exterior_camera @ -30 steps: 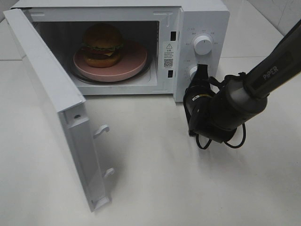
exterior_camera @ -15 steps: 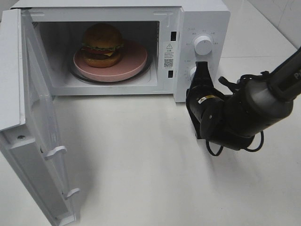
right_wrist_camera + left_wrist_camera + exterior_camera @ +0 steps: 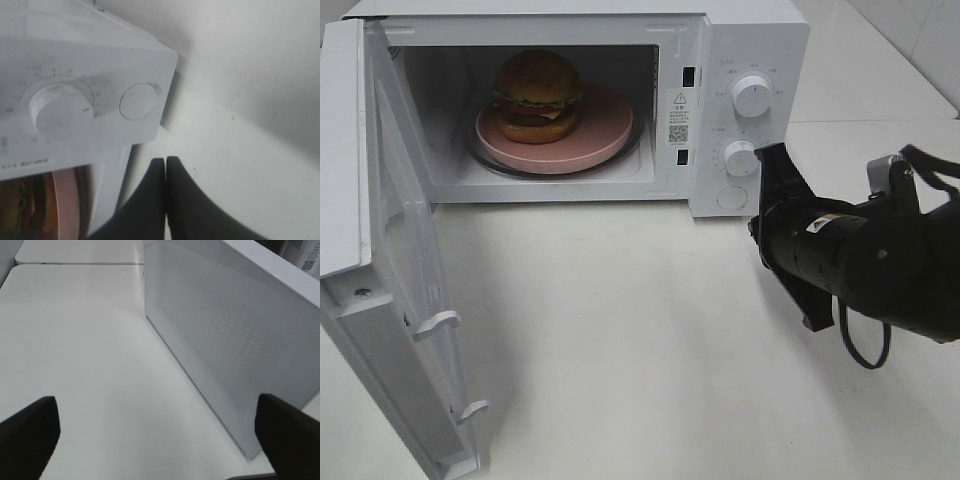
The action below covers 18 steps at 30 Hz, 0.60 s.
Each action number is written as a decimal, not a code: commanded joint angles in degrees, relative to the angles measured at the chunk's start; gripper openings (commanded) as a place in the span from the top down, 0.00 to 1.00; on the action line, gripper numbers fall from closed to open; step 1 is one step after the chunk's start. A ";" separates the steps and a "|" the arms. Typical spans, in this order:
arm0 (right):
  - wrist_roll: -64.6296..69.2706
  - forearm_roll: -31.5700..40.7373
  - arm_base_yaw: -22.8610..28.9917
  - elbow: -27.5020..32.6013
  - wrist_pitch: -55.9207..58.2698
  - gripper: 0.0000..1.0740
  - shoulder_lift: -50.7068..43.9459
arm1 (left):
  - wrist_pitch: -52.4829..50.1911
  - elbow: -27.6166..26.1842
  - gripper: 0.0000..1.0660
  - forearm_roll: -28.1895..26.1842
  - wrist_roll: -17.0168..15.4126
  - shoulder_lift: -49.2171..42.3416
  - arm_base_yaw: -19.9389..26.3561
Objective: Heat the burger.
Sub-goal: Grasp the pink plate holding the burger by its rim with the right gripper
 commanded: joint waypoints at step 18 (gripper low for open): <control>-51.17 -4.98 0.11 1.95 42.80 0.96 -16.90 | -0.69 0.11 0.08 -0.29 -0.34 -1.03 0.00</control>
